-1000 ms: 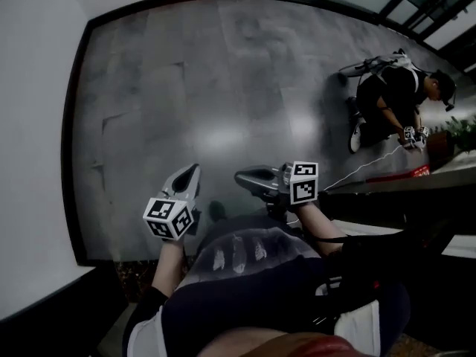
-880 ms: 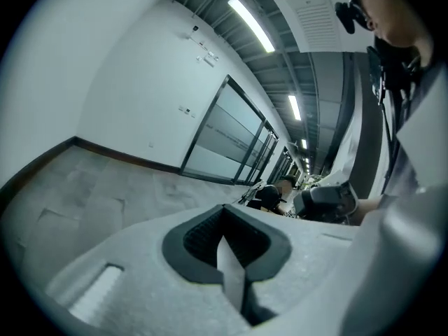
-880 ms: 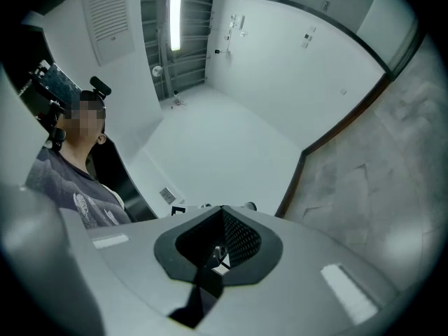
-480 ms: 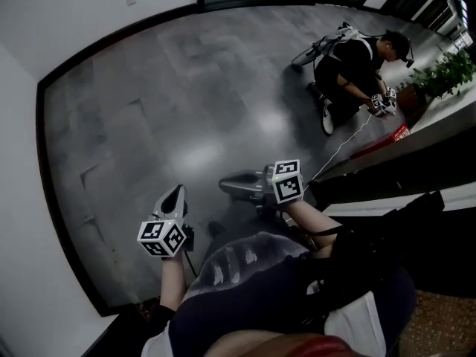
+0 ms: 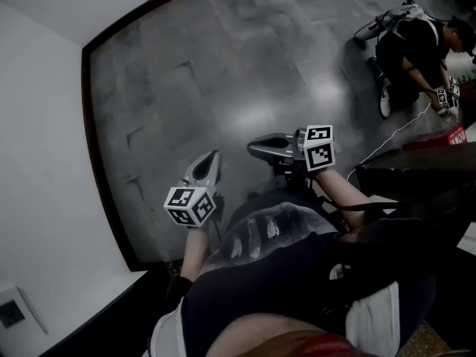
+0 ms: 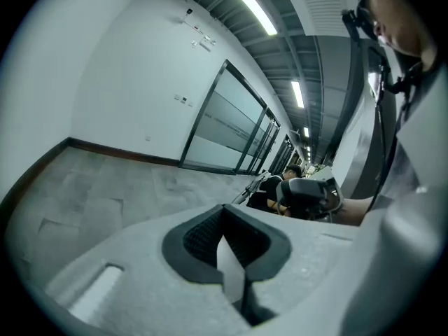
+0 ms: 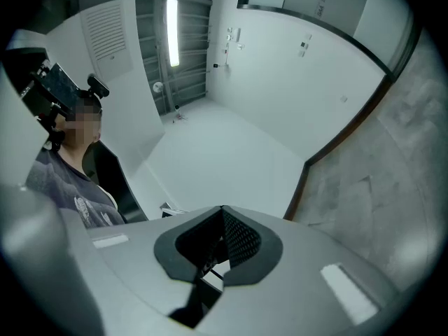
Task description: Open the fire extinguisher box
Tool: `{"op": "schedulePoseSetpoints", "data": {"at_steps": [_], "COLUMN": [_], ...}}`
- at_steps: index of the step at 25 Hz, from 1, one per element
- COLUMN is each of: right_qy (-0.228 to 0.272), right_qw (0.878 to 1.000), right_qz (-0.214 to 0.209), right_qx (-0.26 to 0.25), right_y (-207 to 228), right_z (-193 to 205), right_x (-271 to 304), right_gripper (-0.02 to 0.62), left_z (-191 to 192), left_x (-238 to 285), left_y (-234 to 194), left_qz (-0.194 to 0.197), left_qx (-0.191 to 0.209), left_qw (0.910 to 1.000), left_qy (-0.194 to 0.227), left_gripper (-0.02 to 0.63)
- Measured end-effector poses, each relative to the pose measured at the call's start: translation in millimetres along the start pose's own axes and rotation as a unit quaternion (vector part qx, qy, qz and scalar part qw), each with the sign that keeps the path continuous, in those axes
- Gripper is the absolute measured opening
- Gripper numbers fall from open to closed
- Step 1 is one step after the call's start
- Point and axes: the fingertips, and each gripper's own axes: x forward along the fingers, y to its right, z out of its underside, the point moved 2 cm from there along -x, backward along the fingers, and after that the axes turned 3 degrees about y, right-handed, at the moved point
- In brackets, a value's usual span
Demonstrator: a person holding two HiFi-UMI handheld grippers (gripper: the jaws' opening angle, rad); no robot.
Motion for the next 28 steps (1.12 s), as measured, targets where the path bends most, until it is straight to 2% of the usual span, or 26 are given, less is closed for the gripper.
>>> {"op": "schedulePoseSetpoints", "data": {"at_steps": [2,6,9,14,17,23,28], "right_qy": [0.009,0.029,0.029,0.022,0.027,0.033,0.036], "right_qw": [1.0,0.999,0.999,0.999,0.998,0.997,0.997], "right_qz": [-0.009,-0.021,-0.025,-0.027,-0.029,-0.019,-0.008], "right_qx": [0.003,0.018,0.023,0.042,0.054,0.07,0.063], "right_y": [7.2,35.2,51.9,82.9,94.9,134.9,117.8], "right_z": [-1.5,-42.8,-55.9,-74.7,-96.5,-133.1,-120.8], "right_x": [-4.0,-30.6,-43.6,-32.7,-38.3,-33.3,-52.2], "right_gripper": [-0.002,-0.002,-0.002,-0.002,-0.002,-0.002,-0.002], "left_z": [-0.9,-24.6,-28.0,-46.3,-65.2,-85.3,-75.7], "left_x": [4.4,46.4,64.8,84.6,102.4,142.1,136.7], "left_y": [3.6,23.6,33.3,12.0,13.7,-11.4,8.5], "left_qz": [0.0,-0.005,-0.009,-0.023,-0.029,-0.026,-0.009], "left_qx": [0.01,0.019,0.021,0.018,0.02,0.01,0.016], "left_qw": [1.0,0.9998,0.9995,0.9991,0.9988,0.9987,0.9994], "left_qy": [0.002,-0.009,-0.021,-0.029,-0.034,-0.042,-0.03], "left_gripper": [-0.002,-0.002,-0.002,-0.002,-0.002,-0.002,-0.002]}}
